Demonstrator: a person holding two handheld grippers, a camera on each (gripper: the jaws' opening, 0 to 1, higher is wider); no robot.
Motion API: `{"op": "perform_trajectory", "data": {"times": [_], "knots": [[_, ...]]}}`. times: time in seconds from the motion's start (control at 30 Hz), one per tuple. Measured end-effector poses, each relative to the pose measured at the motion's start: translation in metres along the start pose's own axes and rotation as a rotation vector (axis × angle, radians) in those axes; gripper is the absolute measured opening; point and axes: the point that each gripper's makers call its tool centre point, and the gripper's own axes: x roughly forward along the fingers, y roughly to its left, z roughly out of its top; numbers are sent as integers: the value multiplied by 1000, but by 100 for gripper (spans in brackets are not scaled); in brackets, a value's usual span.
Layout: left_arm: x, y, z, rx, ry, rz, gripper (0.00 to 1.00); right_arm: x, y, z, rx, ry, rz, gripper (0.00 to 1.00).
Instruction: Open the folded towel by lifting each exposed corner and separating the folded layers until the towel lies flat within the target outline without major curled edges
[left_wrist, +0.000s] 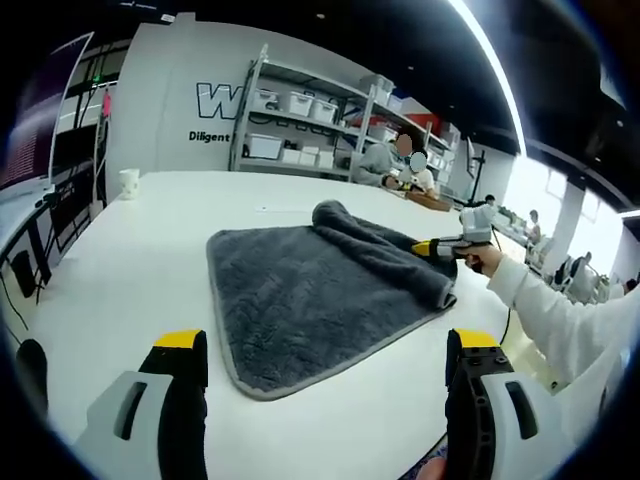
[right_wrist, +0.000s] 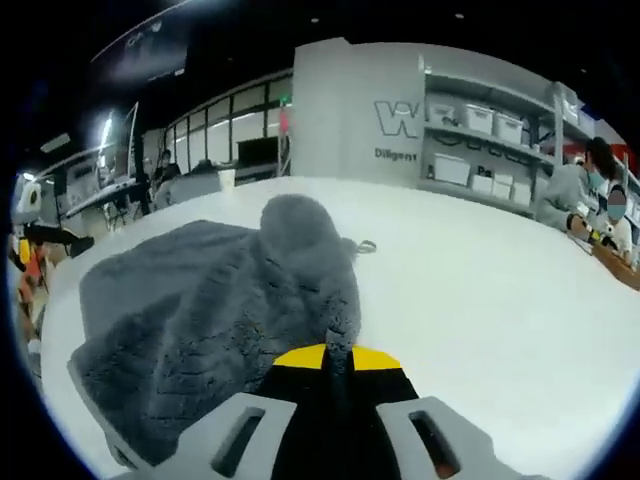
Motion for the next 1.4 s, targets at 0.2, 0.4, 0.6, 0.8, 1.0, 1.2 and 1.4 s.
{"op": "perform_trajectory", "data": {"times": [0.2,0.4,0.6,0.8,1.0,1.2,1.4], "knots": [[-2,2,-1,0,3,8,98,-6,22,14,-112,-25,1,0],[-6,5,0,-9,-11,19,98,-12,46,24,-184,-45,21,0],[-5,4,-2,-13,-10,14,98,-22,68,35,-209,-77,43,0],[-6,3,-2,-12,-10,17,98,-24,94,39,-276,-84,70,0],[-7,5,2,-14,-15,31,98,-22,120,37,-416,-61,73,0],[-3,2,-1,-9,1,24,98,-20,144,29,-554,-40,56,0],[-3,2,-5,-7,13,19,98,-16,158,20,-716,6,18,0]]}}
